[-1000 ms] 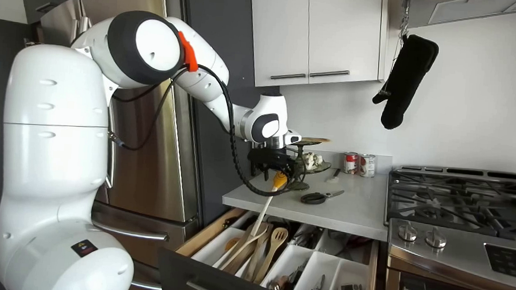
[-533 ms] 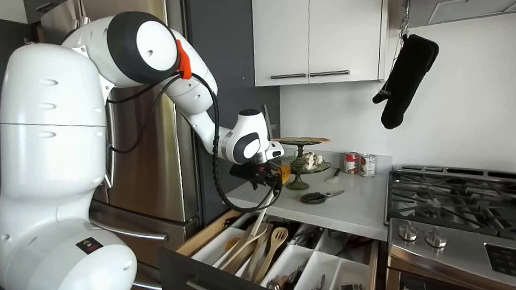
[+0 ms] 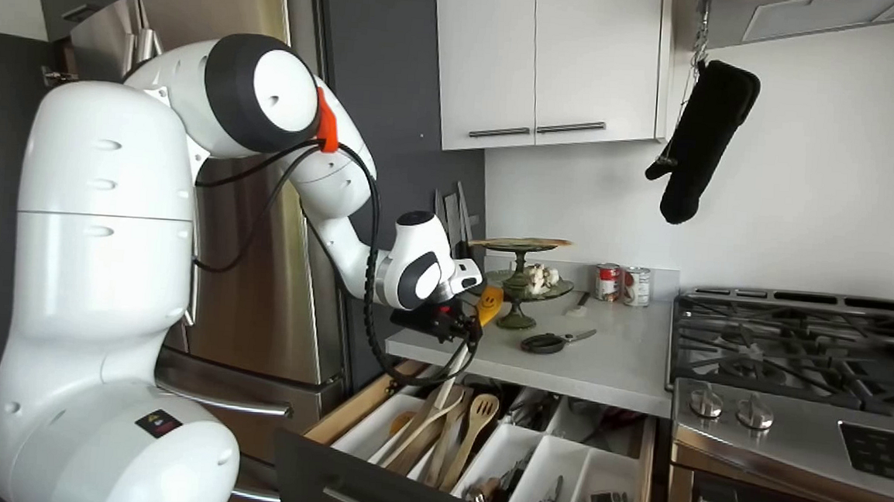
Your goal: Move the serving spoon to the right
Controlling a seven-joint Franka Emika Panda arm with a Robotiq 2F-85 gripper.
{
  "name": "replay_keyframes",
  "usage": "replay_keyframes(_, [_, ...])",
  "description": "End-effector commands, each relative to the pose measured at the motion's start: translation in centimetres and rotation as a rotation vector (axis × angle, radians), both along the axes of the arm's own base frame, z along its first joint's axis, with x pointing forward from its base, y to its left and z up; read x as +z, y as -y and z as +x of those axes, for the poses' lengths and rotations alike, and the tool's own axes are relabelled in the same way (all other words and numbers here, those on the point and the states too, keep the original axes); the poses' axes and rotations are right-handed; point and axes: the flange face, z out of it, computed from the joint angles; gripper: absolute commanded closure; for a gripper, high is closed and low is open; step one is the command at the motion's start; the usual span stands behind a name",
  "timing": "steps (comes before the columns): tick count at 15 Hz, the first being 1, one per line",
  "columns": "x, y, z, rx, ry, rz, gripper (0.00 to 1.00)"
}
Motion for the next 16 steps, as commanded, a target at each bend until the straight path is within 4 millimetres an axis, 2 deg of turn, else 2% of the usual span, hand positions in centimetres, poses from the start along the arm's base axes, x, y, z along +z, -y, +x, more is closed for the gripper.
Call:
replay_keyframes(1, [-0.8,-0.1,0.0,-0.001,0.04,-0.009,0.27])
replay_keyframes(3, [-1.1,-0.2,0.3,0.002,0.055,-0.008,0.29])
replay_keyframes(4, [-1.3,-0.1,0.4,0.002,0.062,-0.011,0.36])
replay_keyframes(7, [-2.0,0.1,0.7,0.0,0.072,-0.016,0.5])
replay_keyframes(8, [-2.3,0.1,0.8,-0.004,0.074,-0.019,0.48])
replay_keyframes(9, [-2.5,0.2,0.8,-0.004,0.075,-0.017,0.52])
replay_keyframes(10, [-2.6,0.2,0.9,-0.006,0.079,-0.02,0.61])
replay_keyframes(11, [-2.8,0.3,1.0,-0.006,0.084,-0.023,0.61])
replay_keyframes(12, [-2.9,0.3,1.1,-0.005,0.087,-0.024,0.68])
replay_keyframes(13, [-3.0,0.3,1.1,-0.004,0.088,-0.026,0.68])
replay_keyframes(16, [-3.1,0.2,1.4,0.0,0.101,-0.025,0.89])
